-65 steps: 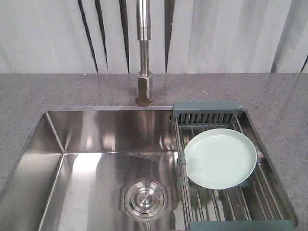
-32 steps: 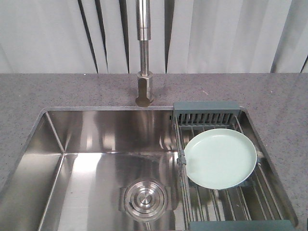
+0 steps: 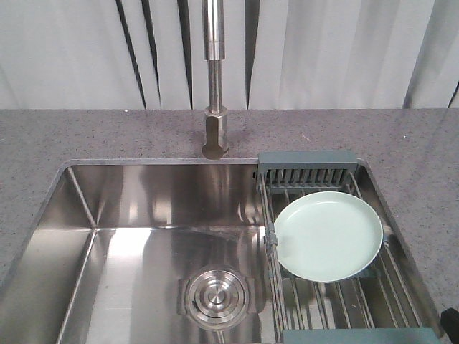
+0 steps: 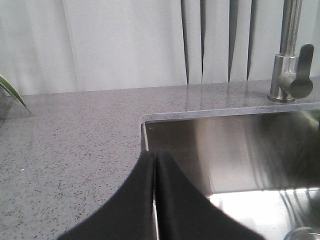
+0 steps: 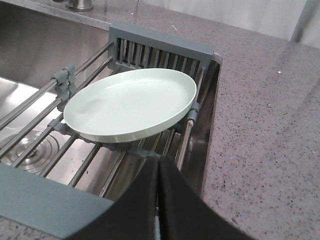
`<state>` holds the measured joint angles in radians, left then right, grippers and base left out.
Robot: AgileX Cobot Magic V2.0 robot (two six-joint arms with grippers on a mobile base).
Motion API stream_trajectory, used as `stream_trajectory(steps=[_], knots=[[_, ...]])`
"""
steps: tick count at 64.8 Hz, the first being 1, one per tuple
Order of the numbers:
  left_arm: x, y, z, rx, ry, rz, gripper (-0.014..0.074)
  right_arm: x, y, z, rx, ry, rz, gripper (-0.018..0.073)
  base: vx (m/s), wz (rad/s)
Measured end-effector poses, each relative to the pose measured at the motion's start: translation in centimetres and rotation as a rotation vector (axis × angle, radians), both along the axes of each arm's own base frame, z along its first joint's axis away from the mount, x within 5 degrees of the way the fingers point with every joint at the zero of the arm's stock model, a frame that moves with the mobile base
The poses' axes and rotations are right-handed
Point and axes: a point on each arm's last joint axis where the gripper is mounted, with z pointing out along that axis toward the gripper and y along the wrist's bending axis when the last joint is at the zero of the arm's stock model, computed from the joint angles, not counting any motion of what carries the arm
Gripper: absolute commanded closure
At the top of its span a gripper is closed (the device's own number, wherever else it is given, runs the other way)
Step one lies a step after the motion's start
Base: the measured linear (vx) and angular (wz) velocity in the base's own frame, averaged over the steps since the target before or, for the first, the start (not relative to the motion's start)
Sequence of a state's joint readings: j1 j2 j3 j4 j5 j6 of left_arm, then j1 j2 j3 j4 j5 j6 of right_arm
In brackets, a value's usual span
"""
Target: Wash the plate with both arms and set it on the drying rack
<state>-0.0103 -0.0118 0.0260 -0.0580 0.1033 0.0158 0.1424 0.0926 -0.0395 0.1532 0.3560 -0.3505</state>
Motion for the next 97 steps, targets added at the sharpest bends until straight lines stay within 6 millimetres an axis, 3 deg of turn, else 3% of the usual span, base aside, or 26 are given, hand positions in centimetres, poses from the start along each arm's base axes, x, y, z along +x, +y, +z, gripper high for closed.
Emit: stream_trajectory(steps=[10, 37, 54, 97], knots=[[0.0, 0.0, 0.0, 0.0, 0.0, 0.0, 0.0603, -0.4, -0.2, -1.3, 0.005, -0.068, -0.019, 0.0566, 0.0, 0.0], [0.0, 0.0, 0.0, 0.0, 0.0, 0.0, 0.0603, -0.1, -1.3, 1.5, 0.083, -0.382, -0.198, 0.0566, 0.0, 0.0], [0.0, 0.0, 0.0, 0.0, 0.0, 0.0, 0.0603, -0.1, -1.3, 1.5, 0.201, -0.37, -0.212, 0.0566, 0.0, 0.0], [0.0, 0.0, 0.0, 0.0, 0.0, 0.0, 0.0603, -0.1, -1.3, 1.5, 0.207, -0.369, -0.213, 0.0566, 0.0, 0.0]])
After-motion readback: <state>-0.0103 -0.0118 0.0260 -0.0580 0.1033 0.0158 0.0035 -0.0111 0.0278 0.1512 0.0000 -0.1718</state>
